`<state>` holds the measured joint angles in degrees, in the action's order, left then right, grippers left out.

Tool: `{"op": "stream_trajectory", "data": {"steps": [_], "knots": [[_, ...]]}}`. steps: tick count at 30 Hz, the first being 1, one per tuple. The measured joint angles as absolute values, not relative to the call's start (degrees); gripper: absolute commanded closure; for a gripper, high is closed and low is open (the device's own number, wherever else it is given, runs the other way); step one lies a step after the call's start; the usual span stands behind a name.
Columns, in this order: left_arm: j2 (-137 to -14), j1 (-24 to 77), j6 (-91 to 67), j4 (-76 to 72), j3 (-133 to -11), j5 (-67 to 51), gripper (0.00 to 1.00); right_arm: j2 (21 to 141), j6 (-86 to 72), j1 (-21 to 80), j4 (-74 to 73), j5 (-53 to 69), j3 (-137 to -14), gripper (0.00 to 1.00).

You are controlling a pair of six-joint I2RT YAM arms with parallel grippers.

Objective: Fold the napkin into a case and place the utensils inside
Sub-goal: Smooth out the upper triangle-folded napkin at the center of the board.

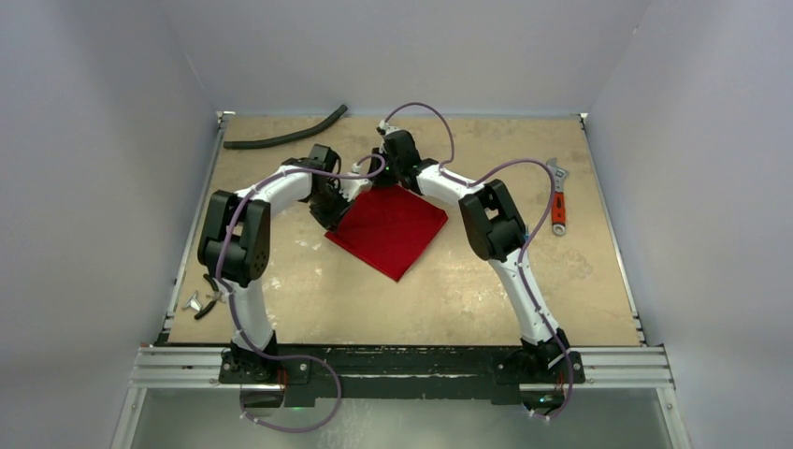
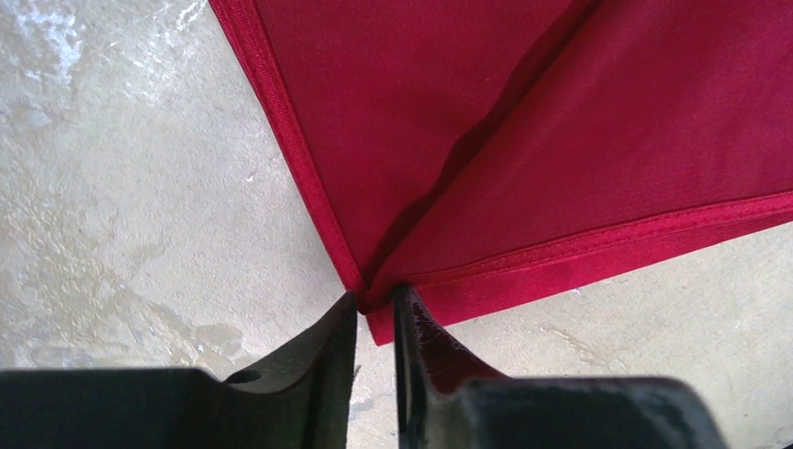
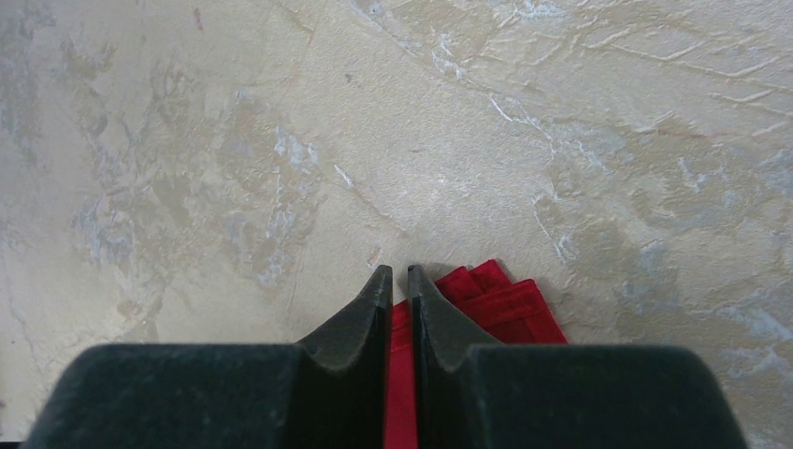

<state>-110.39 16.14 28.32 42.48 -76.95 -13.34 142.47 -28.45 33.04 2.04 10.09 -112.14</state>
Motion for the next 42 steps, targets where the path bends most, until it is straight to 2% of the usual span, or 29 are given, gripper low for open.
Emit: {"op": "stream_trajectory", "data": {"steps": [5, 16, 28, 37, 42], "knots": [[-111.0, 16.1, 28.3, 42.2, -76.9, -13.4, 1.0, 142.5, -28.4, 33.0, 2.0, 10.1, -112.1, 0.86], [-110.7, 16.1, 28.2, 41.5, -77.0, -13.2, 1.0, 142.2, -28.3, 33.0, 2.3, 10.7, -111.5, 0.87], [-105.0, 16.1, 28.8, 43.2, -76.8, -12.8, 1.0, 142.1, -27.9, 32.9, 2.3, 10.6, -111.3, 0.85], [-104.7, 16.1, 29.6, 42.8, -72.6, -12.2, 1.0, 141.8, -27.9, 32.6, 2.0, 11.8, -111.3, 0.73], [-104.8, 16.1, 29.6, 41.7, -71.0, -11.3, 1.0, 141.3, -27.8, 32.4, 1.5, 13.1, -111.2, 0.56]]}}
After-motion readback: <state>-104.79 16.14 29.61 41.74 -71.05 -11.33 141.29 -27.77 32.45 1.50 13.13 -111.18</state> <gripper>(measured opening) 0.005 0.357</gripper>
